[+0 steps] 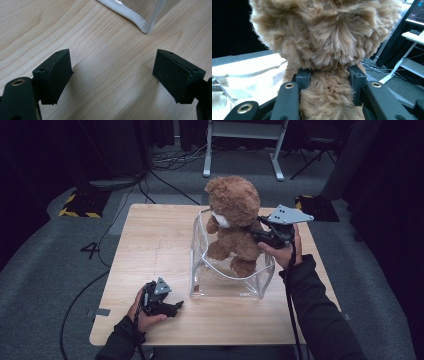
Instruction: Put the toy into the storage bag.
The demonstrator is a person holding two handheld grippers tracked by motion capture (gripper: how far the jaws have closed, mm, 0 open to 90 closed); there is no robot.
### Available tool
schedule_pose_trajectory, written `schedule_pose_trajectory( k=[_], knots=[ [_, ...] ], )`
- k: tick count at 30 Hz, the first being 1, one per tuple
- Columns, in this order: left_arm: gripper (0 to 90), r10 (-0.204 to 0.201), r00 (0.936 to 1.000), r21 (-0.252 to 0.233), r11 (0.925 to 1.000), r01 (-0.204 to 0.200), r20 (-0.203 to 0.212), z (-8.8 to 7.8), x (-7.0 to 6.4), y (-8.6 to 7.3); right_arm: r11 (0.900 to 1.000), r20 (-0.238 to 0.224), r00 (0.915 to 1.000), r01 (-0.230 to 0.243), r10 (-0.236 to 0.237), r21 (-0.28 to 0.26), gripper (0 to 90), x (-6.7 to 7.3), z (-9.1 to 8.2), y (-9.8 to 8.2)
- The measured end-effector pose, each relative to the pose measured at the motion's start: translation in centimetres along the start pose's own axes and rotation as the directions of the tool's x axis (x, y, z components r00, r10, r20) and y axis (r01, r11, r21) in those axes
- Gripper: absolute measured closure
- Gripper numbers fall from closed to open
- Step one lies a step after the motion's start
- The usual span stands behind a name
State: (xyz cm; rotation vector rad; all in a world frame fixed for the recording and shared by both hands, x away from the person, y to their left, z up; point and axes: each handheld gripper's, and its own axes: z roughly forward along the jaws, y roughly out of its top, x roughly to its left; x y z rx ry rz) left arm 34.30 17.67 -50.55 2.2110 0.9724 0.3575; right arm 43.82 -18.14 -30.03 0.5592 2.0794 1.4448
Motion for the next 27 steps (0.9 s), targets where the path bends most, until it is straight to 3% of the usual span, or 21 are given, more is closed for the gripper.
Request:
schedule_pose_trajectory(
  k=[27],
  knots=[
    [15.8,-0.001,1.0,0.0,1.0,0.001,0.0,0.0,0.0,0.0,0.996,-0.045,0.9987,0.027,-0.023,0.085,60.9,0.2,0.5,-1.0]
  ],
)
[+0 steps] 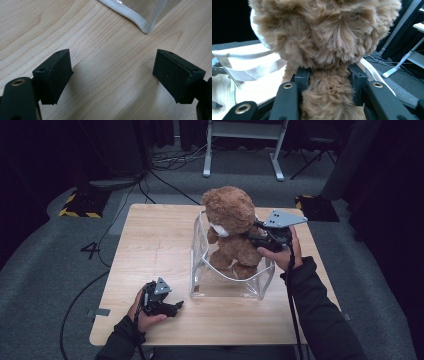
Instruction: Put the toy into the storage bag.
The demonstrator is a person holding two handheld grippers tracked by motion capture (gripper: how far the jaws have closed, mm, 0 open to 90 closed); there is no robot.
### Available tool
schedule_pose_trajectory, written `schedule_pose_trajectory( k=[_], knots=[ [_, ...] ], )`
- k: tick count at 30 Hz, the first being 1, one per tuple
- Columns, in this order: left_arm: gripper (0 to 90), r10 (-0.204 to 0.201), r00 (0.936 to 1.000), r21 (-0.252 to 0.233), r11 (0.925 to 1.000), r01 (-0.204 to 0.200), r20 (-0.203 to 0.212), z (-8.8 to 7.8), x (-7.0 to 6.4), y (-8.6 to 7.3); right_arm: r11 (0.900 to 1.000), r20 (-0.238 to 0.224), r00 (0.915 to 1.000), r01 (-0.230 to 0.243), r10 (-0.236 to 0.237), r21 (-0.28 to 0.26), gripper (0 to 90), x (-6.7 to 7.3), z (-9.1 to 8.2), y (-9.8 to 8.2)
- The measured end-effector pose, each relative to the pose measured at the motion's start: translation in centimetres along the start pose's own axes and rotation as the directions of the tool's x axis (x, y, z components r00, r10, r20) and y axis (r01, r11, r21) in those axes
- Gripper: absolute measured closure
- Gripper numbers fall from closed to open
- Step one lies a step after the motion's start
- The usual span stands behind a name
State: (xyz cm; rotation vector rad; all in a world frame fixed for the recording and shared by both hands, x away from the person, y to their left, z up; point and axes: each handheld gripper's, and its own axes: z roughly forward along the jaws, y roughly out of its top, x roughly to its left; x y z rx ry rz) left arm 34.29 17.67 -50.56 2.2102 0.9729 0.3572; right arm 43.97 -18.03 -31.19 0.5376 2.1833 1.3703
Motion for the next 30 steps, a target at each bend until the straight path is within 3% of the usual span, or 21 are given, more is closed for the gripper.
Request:
schedule_pose_trajectory(
  k=[12,14,16,18,22,30],
  knots=[
    [15.8,0.0,1.0,0.0,1.0,0.0,0.001,0.0,0.0,0.0,0.998,-0.024,0.9997,0.009,-0.008,0.055,60.6,-0.08,0.31,-0.14],
    [15.8,0.001,1.0,0.001,1.0,-0.001,0.0,-0.01,0.01,0.0,0.998,-0.035,0.9994,0.01,-0.008,0.064,63.5,-0.07,0.32,-0.12],
    [15.8,0.001,1.0,0.001,1.0,-0.001,0.0,-0.01,0.0,0.0,0.999,-0.041,0.9992,0.004,-0.002,0.05,75.4,-0.11,0.13,-0.06],
    [15.8,0.0,1.0,0.0,1.0,0.0,0.0,-0.01,-0.01,0.0,0.999,-0.049,0.9987,-0.014,0.016,0.039,75.0,-0.4,-0.29,0.21],
    [15.8,0.0,1.0,0.0,1.0,0.0,-0.001,-0.01,0.0,0.0,0.998,-0.047,0.9989,0.004,-0.001,0.059,74.8,-0.37,-0.28,0.27],
    [15.8,0.0,1.0,0.0,1.0,0.0,0.001,0.0,0.01,0.0,0.997,-0.054,0.9985,-0.002,0.006,0.08,74.3,-0.52,-0.04,0.0]
  ],
)
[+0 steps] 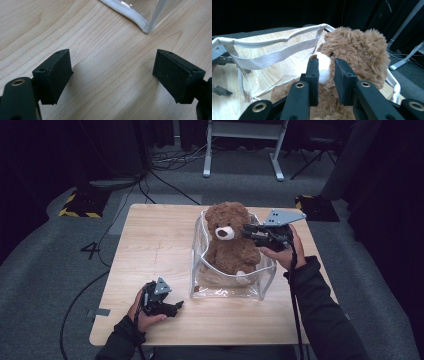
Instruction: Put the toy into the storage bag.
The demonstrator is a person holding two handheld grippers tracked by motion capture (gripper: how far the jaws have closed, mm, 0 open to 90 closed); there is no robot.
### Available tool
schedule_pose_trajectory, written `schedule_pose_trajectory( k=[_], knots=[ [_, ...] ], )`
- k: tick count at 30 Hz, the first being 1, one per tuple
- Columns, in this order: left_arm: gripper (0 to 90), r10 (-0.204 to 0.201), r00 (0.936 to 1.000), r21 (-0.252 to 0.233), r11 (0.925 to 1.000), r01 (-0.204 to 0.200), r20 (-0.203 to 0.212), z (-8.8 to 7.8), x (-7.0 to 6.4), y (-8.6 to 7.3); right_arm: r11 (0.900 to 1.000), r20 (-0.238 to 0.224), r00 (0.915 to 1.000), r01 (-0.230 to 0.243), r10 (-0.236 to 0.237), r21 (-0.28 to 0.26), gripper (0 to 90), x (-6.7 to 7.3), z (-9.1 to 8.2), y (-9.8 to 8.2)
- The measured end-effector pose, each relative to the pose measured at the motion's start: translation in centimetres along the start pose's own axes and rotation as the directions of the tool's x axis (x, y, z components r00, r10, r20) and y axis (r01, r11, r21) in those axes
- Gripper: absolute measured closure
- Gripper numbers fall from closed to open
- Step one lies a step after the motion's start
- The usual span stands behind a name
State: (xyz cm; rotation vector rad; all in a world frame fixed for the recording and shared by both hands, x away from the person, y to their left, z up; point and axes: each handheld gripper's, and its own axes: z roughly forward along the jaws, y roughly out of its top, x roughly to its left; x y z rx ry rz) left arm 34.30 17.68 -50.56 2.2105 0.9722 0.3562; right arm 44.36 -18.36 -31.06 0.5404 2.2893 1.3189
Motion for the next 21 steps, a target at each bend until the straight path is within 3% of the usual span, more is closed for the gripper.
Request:
schedule_pose_trajectory(
  k=[21],
  knots=[
    [15.8,0.001,1.0,0.001,1.0,-0.001,0.0,-0.01,0.01,0.0,1.0,-0.007,1.0,0.0,0.0,-0.006,65.0,-0.03,-0.26,0.12]
  ],
)
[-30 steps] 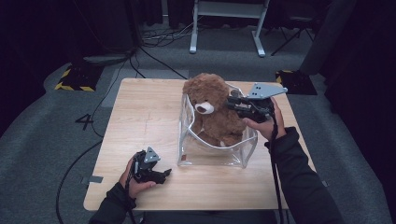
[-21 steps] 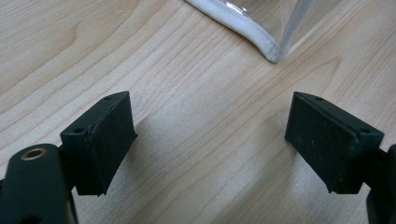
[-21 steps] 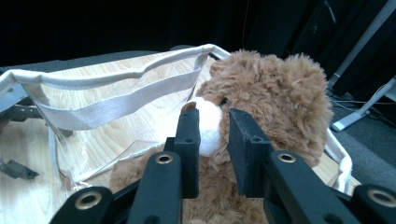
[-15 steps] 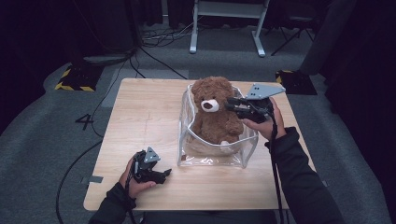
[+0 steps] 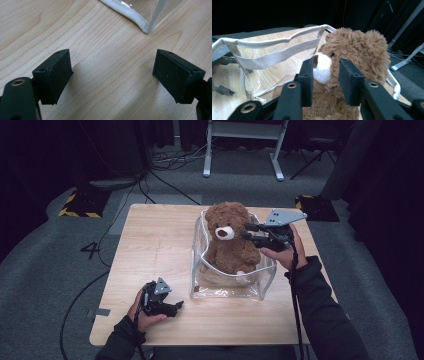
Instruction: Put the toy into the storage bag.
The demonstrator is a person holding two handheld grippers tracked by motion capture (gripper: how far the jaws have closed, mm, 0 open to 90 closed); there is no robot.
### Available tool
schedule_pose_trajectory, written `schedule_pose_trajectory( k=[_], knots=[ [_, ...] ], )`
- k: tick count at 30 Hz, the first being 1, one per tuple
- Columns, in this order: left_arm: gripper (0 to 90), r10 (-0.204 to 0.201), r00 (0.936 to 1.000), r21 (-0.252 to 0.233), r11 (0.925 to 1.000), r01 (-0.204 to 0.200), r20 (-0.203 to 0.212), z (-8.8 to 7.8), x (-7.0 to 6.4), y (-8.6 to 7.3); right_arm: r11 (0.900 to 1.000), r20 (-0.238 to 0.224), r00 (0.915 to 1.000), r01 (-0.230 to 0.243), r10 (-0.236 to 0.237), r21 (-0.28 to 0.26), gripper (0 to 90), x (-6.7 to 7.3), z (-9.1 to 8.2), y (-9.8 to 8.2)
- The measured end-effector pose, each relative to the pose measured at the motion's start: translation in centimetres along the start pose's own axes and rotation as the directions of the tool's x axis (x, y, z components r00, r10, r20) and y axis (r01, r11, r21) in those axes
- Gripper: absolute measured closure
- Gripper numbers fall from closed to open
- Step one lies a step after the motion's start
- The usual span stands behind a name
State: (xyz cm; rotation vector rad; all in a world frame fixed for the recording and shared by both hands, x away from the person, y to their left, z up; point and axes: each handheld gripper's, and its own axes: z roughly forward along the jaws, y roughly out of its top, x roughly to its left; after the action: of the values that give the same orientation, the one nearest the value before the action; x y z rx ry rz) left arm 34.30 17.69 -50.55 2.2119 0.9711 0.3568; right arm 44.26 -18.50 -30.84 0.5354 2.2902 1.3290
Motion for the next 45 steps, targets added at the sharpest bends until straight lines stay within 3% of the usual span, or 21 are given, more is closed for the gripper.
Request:
schedule_pose_trajectory(
  k=[6,21,45],
  knots=[
    [15.8,-0.002,1.0,-0.001,1.0,0.002,0.0,0.0,0.0,0.0,1.0,0.014,0.9999,-0.003,0.003,-0.004,59.9,-0.3,-0.6,0.1],
    [15.8,-0.001,1.0,-0.001,1.0,0.001,0.0,0.0,0.0,0.0,0.999,0.073,0.9967,-0.037,0.037,-0.001,37.5,-1.2,-2.1,0.1],
    [15.8,-0.001,1.0,-0.001,1.0,0.001,0.0,0.0,0.0,0.0,0.998,0.148,0.9875,-0.06,0.055,0.027,28.3,-2.3,-5.1,-1.2]
  ],
)
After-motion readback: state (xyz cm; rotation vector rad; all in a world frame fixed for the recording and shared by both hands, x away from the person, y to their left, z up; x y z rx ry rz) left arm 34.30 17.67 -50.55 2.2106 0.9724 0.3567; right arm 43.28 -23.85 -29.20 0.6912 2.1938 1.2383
